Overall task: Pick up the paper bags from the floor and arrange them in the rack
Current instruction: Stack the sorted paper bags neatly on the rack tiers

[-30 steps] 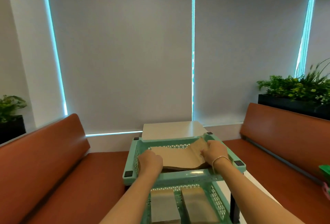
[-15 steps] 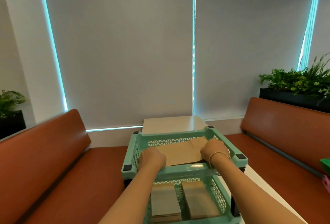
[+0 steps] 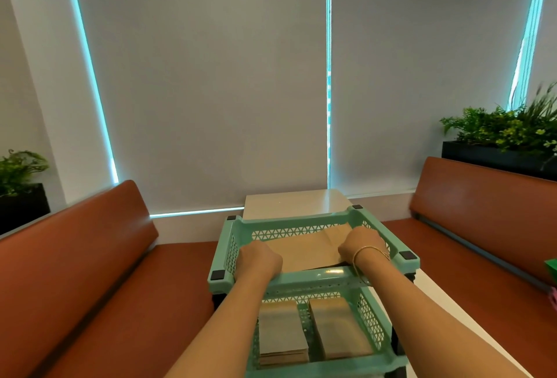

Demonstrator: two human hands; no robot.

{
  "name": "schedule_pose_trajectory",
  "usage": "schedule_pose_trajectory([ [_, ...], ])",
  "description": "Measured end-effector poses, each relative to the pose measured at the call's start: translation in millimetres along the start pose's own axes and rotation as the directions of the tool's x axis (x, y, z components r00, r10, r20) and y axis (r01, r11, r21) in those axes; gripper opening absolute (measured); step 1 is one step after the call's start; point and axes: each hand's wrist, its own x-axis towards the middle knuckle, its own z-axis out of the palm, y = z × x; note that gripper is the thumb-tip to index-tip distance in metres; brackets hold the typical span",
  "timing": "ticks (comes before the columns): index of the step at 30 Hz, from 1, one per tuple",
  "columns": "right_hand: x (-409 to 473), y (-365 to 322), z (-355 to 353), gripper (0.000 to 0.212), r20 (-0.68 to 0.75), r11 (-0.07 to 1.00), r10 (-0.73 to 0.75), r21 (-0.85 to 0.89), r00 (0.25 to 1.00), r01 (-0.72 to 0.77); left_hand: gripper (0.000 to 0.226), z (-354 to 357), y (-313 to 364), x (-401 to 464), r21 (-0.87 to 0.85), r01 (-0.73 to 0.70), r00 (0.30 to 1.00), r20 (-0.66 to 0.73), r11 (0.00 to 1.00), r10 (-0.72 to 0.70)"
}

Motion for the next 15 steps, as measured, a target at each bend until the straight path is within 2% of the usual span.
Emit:
schedule_pose_trajectory([
  [6,-0.9,-0.2,-2.3,0.015,0.037,0.998,-0.023,-0.058,0.999,0.025,0.023,1.6,0.0,2.2,-0.007,0.007,1.0,-0.015,1.0,-0.007],
  [8,-2.2,-0.7,-2.5,0.009,0.044,1.0,-0.005,-0.013,0.999,0.006,0.024,1.0,-0.1,1.2,-0.014,0.012,1.0,-0.012,1.0,-0.012],
  [10,-2.9,-0.1,-0.9,0.035,0.025,0.996,0.023,0.083,0.999,-0.025,0.027,0.5,1.4,-1.9,-0.048,0.027,0.999,-0.03,0.998,-0.028],
  [11,-5.6,0.2,-0.8,0.044,-0.011,0.992,0.018,0.126,1.0,-0.017,0.031,0.1,2.3,-4.7,-0.077,0.031,0.998,-0.058,0.997,-0.035],
  [13,-11.8,1.4,-0.1,0.05,-0.15,0.978,-0.036,0.198,0.988,0.066,0.042,-1.4,3.8,-12.0,-0.159,-0.014,0.987,-0.158,0.987,-0.011],
  [15,-22.0,3.4,-3.0,0.051,-0.299,0.94,-0.105,0.281,0.948,0.193,0.052,-3.9,3.5,-20.6,-0.243,-0.153,0.958,-0.275,0.958,0.083],
])
